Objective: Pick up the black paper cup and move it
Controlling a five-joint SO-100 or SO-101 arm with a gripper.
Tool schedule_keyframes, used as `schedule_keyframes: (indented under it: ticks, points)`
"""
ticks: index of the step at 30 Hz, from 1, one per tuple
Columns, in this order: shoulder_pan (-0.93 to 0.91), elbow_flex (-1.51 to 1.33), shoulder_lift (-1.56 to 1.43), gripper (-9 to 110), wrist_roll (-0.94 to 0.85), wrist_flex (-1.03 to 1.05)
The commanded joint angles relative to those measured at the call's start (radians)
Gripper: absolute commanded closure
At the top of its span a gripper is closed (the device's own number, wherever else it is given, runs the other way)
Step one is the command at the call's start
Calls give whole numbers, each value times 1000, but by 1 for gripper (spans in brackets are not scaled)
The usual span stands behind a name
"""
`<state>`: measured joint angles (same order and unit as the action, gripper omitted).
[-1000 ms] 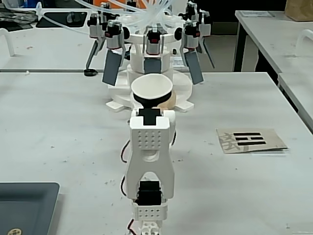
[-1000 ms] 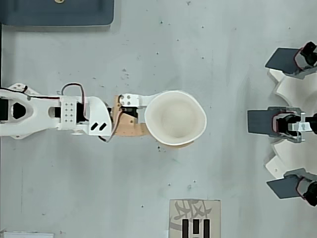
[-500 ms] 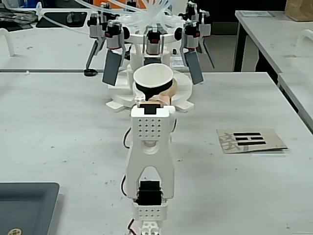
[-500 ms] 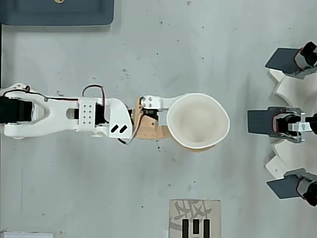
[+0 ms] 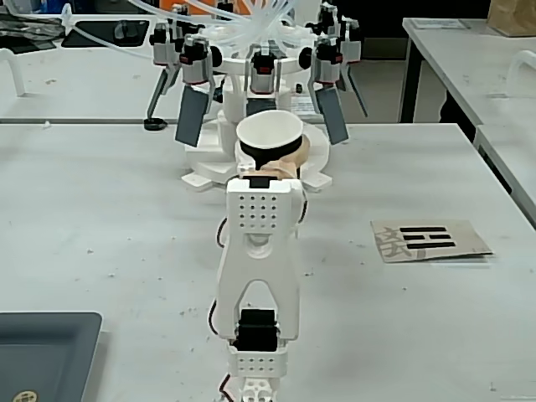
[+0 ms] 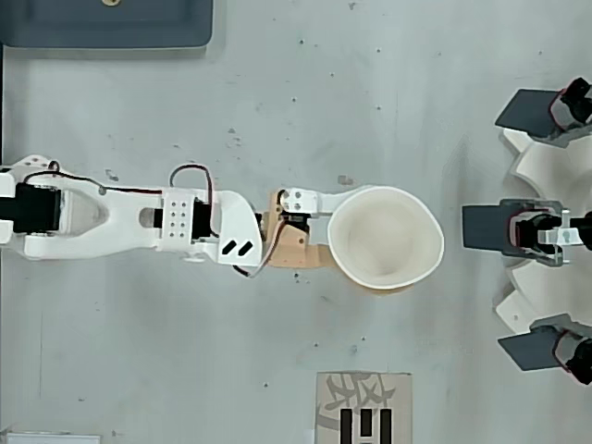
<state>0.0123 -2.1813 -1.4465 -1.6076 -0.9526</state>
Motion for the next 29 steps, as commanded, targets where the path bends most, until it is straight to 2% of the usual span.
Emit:
schedule_keyframes:
  ticks: [1, 29]
  points:
    - [-9, 74, -11, 93, 8, 3]
    - [-9, 106, -6, 93, 31, 25]
